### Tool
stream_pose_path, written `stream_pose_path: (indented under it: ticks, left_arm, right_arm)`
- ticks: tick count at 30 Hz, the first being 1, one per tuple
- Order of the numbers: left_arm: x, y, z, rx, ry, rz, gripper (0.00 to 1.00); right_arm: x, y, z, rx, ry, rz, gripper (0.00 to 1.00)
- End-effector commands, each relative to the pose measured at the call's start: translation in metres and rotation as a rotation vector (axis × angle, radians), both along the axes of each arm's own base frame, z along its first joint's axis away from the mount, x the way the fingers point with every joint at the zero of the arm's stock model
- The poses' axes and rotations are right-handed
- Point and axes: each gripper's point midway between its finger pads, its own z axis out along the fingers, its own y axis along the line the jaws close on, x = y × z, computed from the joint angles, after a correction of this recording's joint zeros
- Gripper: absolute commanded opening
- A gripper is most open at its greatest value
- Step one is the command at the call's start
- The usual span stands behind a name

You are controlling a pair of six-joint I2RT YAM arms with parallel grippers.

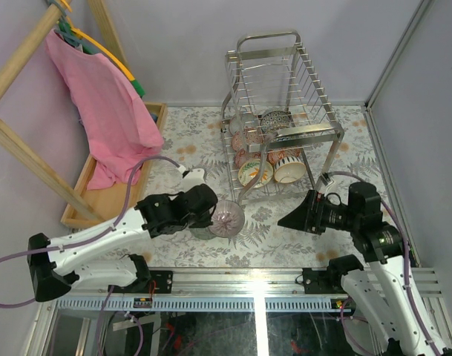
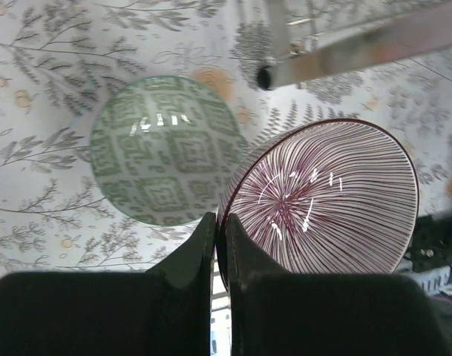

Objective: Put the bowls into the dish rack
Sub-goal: Pick up the bowl from the center of the board.

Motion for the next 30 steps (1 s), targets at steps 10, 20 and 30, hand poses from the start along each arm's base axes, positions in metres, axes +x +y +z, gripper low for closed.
stream_pose_path:
  ticks: [10, 20, 30]
  left_arm:
    - [-0.018, -0.086, 0.06, -0.169, -0.068, -0.161, 0.0]
    - [-0.028, -0.131, 0.079, -0.189, -0.078, -0.242, 0.0]
    - [-0.024, -0.175, 0.094, -0.19, -0.091, -0.31, 0.0]
  right_arm:
    - [0.001, -0.016, 0.029, -0.182, -0.105, 0.044, 0.79]
    - [-0.003, -0.029, 0.015, -0.287, -0.093, 0.026, 0.72]
    - [-0.008, -0.036, 0.008, -0.33, -0.09, 0.017, 0.65]
